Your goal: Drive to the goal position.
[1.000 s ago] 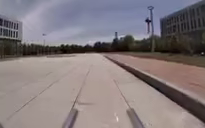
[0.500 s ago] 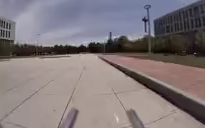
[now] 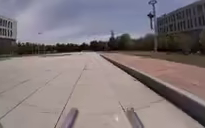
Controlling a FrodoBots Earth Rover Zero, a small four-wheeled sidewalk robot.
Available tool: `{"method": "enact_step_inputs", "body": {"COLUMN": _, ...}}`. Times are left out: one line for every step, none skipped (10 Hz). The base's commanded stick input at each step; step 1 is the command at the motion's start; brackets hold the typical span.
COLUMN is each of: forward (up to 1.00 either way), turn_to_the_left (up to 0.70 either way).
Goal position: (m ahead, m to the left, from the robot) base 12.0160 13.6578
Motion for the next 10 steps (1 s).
{"method": "enact_step_inputs", "body": {"forward": 1.00, "turn_to_the_left": 0.00}}
{"method": "enact_step_inputs", "body": {"forward": 1.00, "turn_to_the_left": 0.00}}
{"method": "enact_step_inputs", "body": {"forward": 1.00, "turn_to_the_left": 0.00}}
{"method": "enact_step_inputs", "body": {"forward": 1.00, "turn_to_the_left": 0.00}}
{"method": "enact_step_inputs", "body": {"forward": 1.00, "turn_to_the_left": 0.00}}
{"method": "enact_step_inputs", "body": {"forward": 1.00, "turn_to_the_left": 0.00}}
{"method": "enact_step_inputs", "body": {"forward": 1.00, "turn_to_the_left": 0.00}}
{"method": "enact_step_inputs", "body": {"forward": 1.00, "turn_to_the_left": 0.00}}
{"method": "enact_step_inputs", "body": {"forward": 1.00, "turn_to_the_left": 0.00}}
{"method": "enact_step_inputs", "body": {"forward": 1.00, "turn_to_the_left": 0.00}}
